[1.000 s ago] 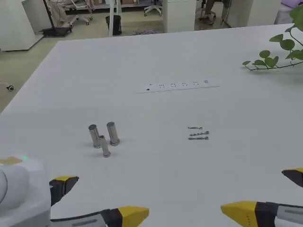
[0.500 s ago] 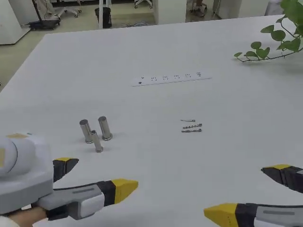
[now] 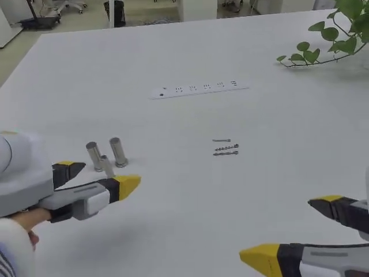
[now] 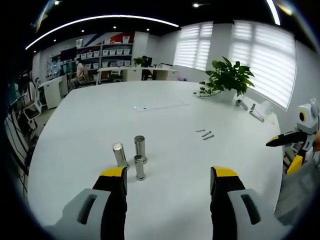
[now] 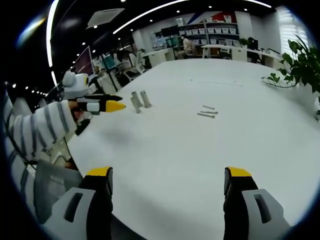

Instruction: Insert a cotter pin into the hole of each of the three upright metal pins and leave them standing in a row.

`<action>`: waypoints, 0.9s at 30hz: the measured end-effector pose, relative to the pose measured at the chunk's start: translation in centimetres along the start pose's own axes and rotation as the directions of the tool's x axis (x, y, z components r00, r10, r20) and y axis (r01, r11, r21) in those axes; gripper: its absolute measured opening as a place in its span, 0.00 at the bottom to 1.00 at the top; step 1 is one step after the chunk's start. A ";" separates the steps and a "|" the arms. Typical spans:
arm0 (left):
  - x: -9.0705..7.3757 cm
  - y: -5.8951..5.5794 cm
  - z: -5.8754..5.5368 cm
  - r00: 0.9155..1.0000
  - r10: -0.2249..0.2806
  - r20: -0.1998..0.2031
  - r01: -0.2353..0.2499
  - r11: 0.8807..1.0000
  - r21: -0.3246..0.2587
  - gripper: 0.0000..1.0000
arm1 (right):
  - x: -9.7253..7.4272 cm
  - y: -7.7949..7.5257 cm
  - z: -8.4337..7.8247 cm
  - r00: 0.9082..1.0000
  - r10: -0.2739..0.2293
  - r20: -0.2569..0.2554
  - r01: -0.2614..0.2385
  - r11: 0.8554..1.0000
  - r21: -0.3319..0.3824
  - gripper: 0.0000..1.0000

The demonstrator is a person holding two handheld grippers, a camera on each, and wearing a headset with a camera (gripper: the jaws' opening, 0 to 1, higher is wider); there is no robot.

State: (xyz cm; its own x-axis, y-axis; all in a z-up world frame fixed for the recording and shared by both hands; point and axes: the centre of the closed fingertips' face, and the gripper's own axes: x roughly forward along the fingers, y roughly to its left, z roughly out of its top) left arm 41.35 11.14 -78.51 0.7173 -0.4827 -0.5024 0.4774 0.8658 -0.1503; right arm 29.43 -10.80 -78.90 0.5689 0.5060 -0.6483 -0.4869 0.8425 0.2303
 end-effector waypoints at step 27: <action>3.1 4.2 -1.3 0.993 0.098 -0.064 -0.093 0.993 0.075 0.26 | -0.2 -1.0 -0.7 0.999 -0.012 -0.033 0.012 1.000 0.002 0.93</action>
State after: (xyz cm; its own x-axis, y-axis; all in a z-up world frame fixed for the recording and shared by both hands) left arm 44.92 13.41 -81.81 0.7268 -0.3863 -0.5679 0.4452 0.8946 -0.0388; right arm 29.30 -11.89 -79.49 0.5524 0.4894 -0.6748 -0.4787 0.8489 0.2239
